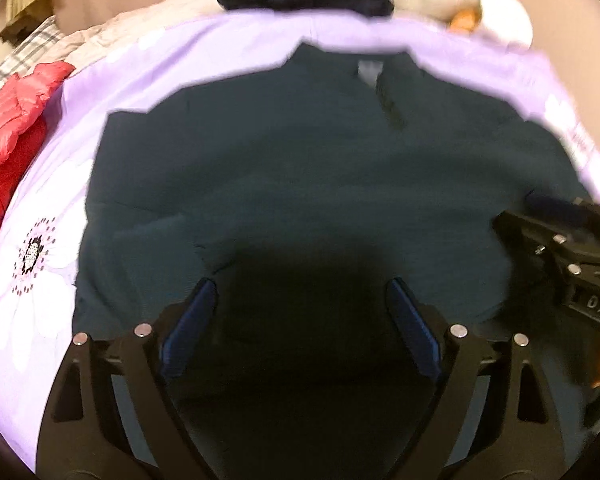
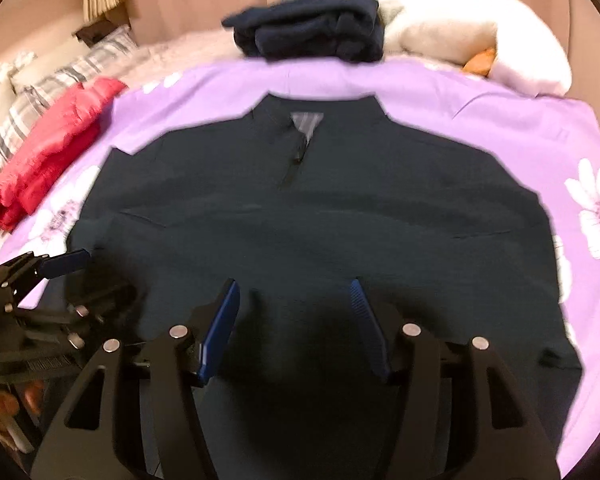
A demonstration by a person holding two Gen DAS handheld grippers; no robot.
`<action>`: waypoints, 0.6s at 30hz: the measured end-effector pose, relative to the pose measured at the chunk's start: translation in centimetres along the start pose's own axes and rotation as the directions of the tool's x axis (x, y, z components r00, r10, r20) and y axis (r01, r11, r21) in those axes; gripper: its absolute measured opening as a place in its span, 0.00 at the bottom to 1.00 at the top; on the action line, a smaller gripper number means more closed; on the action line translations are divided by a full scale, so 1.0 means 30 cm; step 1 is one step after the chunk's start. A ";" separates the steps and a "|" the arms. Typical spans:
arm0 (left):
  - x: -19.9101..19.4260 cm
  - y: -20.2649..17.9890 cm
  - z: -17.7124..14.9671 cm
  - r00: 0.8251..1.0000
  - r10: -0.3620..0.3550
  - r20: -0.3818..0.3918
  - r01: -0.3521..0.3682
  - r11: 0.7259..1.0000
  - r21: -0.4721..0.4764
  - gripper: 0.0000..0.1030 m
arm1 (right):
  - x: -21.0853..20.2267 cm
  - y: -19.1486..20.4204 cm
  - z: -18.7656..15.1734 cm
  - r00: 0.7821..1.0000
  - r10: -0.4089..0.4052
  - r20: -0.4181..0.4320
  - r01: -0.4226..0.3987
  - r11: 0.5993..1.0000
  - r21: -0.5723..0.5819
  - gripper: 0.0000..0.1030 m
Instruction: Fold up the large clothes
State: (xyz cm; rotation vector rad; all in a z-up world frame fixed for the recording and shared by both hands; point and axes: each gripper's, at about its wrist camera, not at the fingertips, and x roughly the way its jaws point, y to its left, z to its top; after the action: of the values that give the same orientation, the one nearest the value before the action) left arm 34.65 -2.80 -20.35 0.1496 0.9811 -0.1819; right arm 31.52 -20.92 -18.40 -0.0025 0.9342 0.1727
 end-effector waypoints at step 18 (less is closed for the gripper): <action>-0.149 0.255 -0.167 0.996 -0.053 0.070 0.064 0.983 -0.169 0.93 | -0.264 -0.314 -0.187 0.996 -0.071 0.051 0.061 0.983 0.175 0.67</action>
State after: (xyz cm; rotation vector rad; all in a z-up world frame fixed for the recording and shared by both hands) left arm 29.84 6.07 -19.03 -0.0427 0.9323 -0.1540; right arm 23.82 -31.82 -16.09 0.1319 0.8884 0.0296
